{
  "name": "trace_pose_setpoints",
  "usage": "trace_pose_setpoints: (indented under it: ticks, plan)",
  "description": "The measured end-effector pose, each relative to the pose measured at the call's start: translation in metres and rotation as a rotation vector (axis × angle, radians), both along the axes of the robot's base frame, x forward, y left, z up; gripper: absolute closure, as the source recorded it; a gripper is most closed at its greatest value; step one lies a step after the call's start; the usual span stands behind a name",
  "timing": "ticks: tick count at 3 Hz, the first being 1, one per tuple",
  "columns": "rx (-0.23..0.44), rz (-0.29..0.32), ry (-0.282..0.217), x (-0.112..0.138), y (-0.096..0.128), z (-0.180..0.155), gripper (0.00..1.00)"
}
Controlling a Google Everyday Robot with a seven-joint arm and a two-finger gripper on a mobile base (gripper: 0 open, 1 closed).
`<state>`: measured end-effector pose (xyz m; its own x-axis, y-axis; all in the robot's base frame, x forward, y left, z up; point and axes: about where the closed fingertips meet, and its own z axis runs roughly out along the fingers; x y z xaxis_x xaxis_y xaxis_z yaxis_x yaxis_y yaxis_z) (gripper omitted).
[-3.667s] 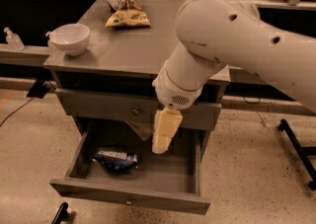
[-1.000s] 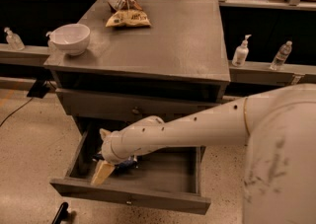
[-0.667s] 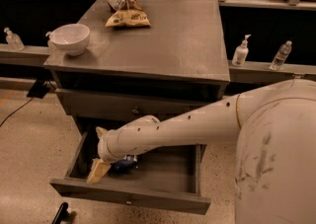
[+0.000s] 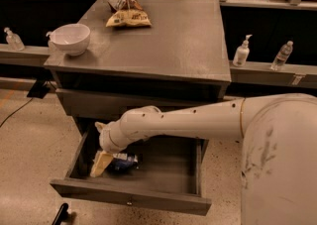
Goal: Pick blue chip bag from middle drawer and place on counter
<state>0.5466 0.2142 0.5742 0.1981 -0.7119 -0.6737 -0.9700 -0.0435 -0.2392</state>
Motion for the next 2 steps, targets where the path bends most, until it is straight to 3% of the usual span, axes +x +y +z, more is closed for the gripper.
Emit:
trace_pose_setpoints:
  ticks: [2]
  plan:
    - [-0.134, 0.049, -0.083, 0.033, -0.001, -0.04, 0.0]
